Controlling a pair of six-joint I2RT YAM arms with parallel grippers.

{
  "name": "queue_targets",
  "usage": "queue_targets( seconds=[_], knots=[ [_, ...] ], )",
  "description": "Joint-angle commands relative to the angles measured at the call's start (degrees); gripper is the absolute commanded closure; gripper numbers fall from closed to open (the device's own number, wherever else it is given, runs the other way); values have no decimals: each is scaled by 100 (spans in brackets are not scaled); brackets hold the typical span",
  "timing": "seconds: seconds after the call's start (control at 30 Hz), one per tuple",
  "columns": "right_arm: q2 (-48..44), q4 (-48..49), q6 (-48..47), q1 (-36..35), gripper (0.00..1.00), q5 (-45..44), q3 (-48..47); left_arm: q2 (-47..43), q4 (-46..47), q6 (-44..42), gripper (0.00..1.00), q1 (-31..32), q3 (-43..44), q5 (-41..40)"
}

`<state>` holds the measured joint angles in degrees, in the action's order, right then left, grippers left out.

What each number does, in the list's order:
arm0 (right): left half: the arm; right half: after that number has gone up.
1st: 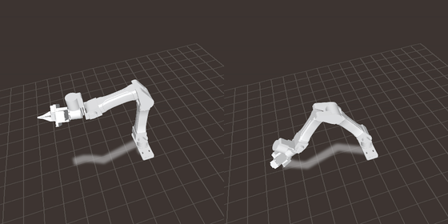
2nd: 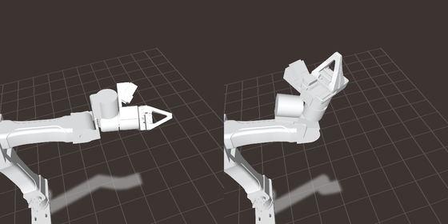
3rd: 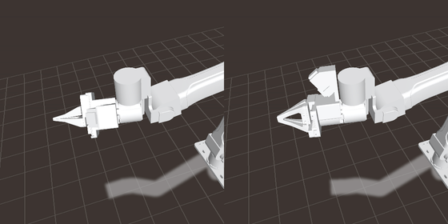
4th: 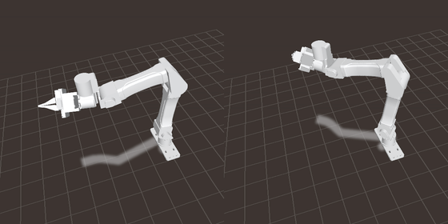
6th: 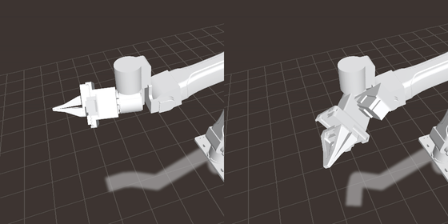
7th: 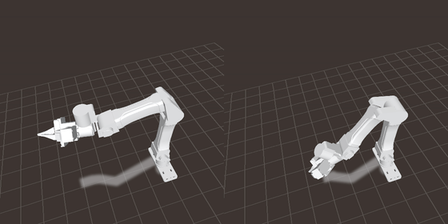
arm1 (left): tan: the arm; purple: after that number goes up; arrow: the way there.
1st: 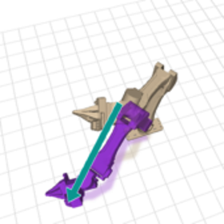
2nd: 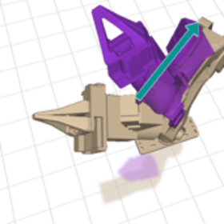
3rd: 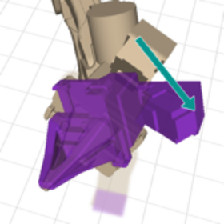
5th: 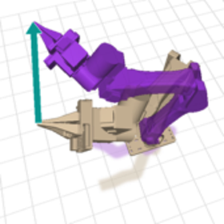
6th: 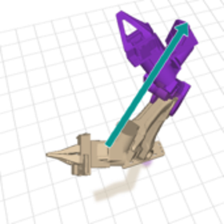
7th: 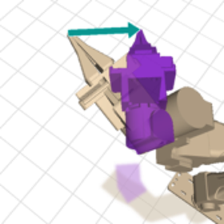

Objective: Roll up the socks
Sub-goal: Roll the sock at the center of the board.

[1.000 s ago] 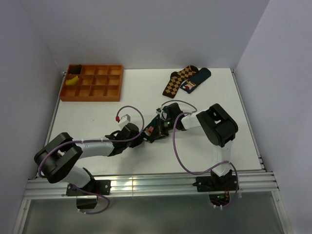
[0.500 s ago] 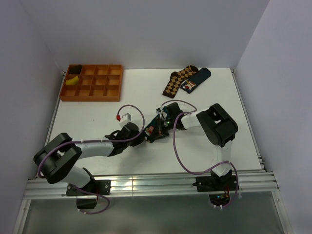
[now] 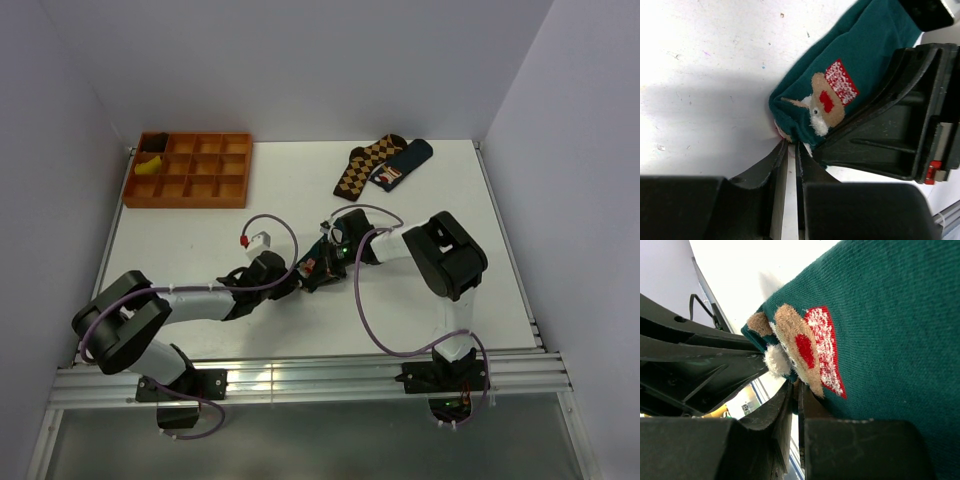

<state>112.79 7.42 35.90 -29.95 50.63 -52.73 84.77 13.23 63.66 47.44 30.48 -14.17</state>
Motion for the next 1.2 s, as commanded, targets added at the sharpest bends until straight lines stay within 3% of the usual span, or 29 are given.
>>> queue_targets(
  seconds=[0.0,0.53,0.73,0.87,1.0,1.1,1.17],
  knots=[
    [146,-250,-189,69,100,-203,-167,101,232,-99,83,28,177,46],
    [226,-478,-259,69,100,-247,-299,-216,934,-82,82,37,-174,46],
    [226,-522,-276,69,100,-282,-343,65,944,-64,82,28,-77,143],
    [226,-540,-294,69,100,-291,-343,-276,752,-29,82,37,-112,47],
    [208,-540,-303,69,100,-308,-326,-1137,242,24,73,37,-235,-453],
    [226,-566,-338,69,100,-308,-326,-1647,-109,24,50,37,-288,-788],
    [199,-601,-373,77,100,-343,-343,-1771,-286,24,44,28,-271,-885]
  ],
)
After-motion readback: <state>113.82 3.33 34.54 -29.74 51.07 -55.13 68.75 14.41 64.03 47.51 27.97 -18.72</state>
